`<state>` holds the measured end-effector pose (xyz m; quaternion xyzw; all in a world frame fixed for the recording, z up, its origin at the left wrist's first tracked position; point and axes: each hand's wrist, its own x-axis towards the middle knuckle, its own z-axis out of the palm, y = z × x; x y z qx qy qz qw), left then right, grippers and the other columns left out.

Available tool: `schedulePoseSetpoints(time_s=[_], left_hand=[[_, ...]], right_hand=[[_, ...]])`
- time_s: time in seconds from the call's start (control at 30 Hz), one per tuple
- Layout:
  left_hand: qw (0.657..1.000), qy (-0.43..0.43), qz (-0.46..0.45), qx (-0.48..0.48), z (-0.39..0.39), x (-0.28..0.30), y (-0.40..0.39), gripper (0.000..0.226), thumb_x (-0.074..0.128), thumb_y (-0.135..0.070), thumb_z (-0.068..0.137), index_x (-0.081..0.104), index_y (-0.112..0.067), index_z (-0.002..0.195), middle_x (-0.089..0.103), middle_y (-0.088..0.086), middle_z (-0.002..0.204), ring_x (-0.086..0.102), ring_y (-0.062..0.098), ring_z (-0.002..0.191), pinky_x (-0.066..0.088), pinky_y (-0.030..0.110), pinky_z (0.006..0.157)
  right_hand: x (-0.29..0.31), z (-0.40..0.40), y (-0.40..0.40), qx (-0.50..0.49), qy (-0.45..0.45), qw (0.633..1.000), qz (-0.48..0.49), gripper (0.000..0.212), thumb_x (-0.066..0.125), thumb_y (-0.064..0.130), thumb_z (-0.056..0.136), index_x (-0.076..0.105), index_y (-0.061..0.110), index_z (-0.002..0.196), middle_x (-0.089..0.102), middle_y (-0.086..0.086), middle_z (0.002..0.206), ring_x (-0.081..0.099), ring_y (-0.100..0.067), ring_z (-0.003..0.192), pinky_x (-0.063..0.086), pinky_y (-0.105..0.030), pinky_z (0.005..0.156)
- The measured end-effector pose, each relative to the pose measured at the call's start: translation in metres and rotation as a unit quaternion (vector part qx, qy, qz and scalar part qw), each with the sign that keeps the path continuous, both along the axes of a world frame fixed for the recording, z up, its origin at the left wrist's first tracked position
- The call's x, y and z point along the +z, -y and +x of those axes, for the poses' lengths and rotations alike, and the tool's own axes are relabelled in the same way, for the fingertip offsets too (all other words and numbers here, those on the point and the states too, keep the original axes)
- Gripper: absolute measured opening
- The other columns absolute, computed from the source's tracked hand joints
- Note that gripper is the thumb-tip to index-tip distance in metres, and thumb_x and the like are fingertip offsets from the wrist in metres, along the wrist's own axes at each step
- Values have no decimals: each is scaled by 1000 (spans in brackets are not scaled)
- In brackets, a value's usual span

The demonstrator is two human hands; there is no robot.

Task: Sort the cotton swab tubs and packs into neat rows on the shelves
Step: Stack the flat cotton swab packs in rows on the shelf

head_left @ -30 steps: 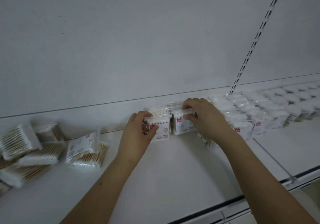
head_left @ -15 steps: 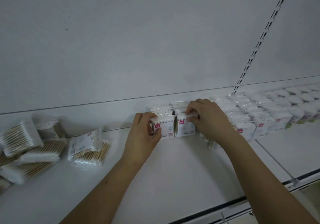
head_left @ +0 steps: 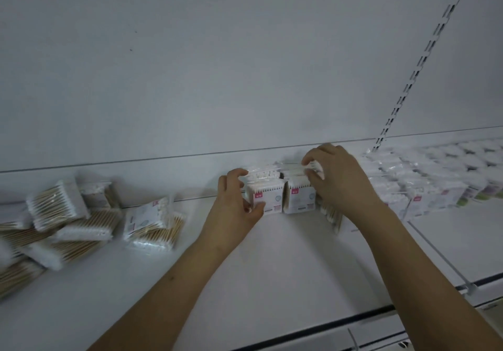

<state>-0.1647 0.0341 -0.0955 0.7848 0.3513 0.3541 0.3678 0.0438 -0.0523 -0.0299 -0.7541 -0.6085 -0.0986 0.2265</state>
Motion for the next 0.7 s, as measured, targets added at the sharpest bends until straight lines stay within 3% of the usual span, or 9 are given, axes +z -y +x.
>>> schedulePoseSetpoints(time_s=[0.13,0.2,0.27,0.4,0.5,0.7], left_hand=[[1000,-2,8,21,-21,19,12,57,71,-28,89,37,-29,135,42,-7,120,63,2,82,56,20,74],[998,-21,47,35,-40,22,20,50,68,-29,90,42,-30,132,44,-11,119,60,0,90,55,22,77],[994,-29,86,57,-62,22,26,38,67,-28,90,51,-30,125,48,-16,115,58,0,96,55,22,78],[983,-27,109,143,-105,16,35,21,67,-23,89,60,-30,108,53,-20,105,57,1,96,46,11,76],[972,-22,115,203,-133,6,40,15,68,-16,88,62,-27,97,56,-17,96,59,5,87,48,16,74],[954,-69,95,276,-174,-15,50,15,66,-17,90,62,-26,102,56,-16,99,55,5,94,48,19,79]], right_hand=[[22,-27,-7,31,-51,993,97,18,58,16,95,64,17,111,58,2,116,49,-16,109,35,-23,85],[30,-46,-16,45,-82,986,136,18,56,17,95,63,19,112,57,6,118,47,-12,111,31,-11,80],[36,-68,-26,69,-108,978,162,19,55,18,96,63,20,114,55,10,117,49,-11,112,32,-7,80],[38,-114,-48,150,-140,960,190,21,56,17,97,62,19,116,54,11,116,53,-13,110,41,-21,88],[33,-145,-66,202,-157,950,180,21,57,18,97,61,20,117,55,10,118,54,-14,110,45,-26,89],[0,-185,-93,269,-201,934,122,22,58,24,96,60,22,117,52,13,116,54,-12,110,48,-33,93]])
